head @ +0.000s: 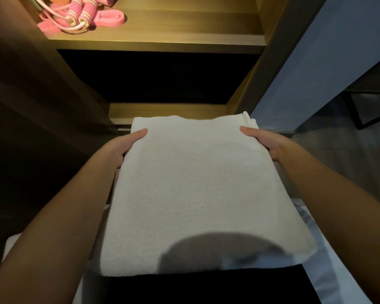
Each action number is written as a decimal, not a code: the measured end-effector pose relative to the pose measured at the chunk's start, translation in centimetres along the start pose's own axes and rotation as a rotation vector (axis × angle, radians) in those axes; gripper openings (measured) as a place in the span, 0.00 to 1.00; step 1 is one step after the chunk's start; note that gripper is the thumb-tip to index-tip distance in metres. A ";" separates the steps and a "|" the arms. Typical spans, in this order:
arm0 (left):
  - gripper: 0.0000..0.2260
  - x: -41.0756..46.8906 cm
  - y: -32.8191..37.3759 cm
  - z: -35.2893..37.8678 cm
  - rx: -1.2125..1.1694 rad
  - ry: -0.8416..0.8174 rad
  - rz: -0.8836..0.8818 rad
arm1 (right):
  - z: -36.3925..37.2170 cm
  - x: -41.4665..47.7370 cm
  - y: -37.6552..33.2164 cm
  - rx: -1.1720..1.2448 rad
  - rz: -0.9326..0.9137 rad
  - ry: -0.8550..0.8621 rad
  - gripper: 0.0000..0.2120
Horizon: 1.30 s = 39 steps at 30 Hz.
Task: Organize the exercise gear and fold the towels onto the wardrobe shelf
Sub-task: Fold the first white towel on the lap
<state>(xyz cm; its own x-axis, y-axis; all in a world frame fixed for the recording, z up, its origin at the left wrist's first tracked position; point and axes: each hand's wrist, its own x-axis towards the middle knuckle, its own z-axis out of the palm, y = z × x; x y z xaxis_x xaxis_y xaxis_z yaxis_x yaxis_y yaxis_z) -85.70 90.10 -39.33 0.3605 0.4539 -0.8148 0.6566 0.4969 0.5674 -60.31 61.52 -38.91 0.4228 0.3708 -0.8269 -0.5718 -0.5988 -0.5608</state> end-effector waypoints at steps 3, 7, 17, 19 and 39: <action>0.20 0.1 0.1 0.6 0.073 0.095 0.038 | 0.4 0.2 0.0 -0.032 0.009 0.107 0.20; 0.17 -0.1 0.4 0.3 0.150 0.071 0.079 | 0.3 -0.2 0.2 -0.064 0.032 0.133 0.17; 0.20 -0.1 0.7 1.0 0.352 0.207 0.089 | 1.8 -0.6 0.3 -0.278 -0.111 0.349 0.23; 0.23 0.2 0.8 0.9 0.285 0.179 0.054 | 1.3 -0.7 0.3 -0.228 -0.037 0.262 0.21; 0.20 0.4 -0.1 0.3 0.167 0.002 -0.117 | 0.4 -1.8 0.7 -0.196 0.141 0.019 0.23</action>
<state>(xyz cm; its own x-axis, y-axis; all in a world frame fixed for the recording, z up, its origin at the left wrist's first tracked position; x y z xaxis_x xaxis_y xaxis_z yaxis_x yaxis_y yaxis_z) -85.44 90.02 -39.70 0.2739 0.4020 -0.8737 0.7947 0.4171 0.4410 -61.71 60.72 -37.83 0.3628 0.2618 -0.8943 -0.4791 -0.7707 -0.4200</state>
